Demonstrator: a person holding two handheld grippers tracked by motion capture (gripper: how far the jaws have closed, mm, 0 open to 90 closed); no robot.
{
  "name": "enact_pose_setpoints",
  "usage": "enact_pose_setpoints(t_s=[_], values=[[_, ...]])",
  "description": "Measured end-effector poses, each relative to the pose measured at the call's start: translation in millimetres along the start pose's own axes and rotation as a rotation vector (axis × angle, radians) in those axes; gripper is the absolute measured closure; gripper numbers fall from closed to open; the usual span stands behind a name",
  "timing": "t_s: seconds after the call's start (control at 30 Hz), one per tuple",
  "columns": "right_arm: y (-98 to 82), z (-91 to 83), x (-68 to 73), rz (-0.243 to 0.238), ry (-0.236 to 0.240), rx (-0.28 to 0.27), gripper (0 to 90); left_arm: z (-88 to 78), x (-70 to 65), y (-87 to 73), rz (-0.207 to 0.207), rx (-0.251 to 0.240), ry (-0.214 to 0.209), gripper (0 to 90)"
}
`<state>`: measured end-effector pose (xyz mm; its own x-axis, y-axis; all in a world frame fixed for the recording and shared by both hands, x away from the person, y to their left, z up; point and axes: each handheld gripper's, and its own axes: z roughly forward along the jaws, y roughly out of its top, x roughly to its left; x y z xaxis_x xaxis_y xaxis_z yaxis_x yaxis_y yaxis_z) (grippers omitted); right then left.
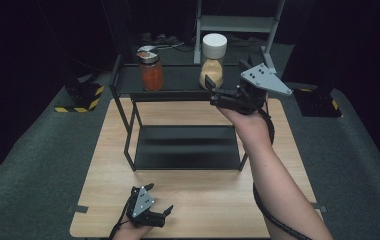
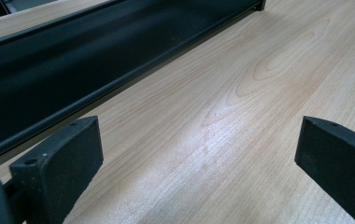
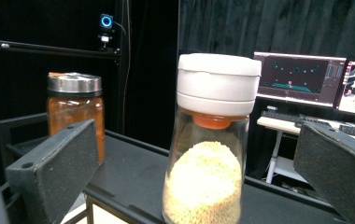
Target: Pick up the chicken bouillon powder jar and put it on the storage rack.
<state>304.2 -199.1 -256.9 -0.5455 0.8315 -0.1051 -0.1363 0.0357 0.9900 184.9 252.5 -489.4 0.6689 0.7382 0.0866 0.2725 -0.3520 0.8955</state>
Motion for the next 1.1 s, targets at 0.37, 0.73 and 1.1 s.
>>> enact_pose_setpoints(t_s=[0.37,0.73,1.1], values=[[-5.1,-25.4,-0.8,-0.012,0.017,-0.01,0.0,0.5,-0.7,-0.1,0.002,0.0,0.0,1.2],[-19.5,-47.6,6.6,-0.055,0.041,0.018,0.0,0.6,-0.1,0.9,0.007,0.005,-0.001,1.2],[-48.9,-68.0,10.1,-0.082,0.057,0.064,0.0,1.0,-1.4,1.9,0.007,0.011,0.006,1.2]])
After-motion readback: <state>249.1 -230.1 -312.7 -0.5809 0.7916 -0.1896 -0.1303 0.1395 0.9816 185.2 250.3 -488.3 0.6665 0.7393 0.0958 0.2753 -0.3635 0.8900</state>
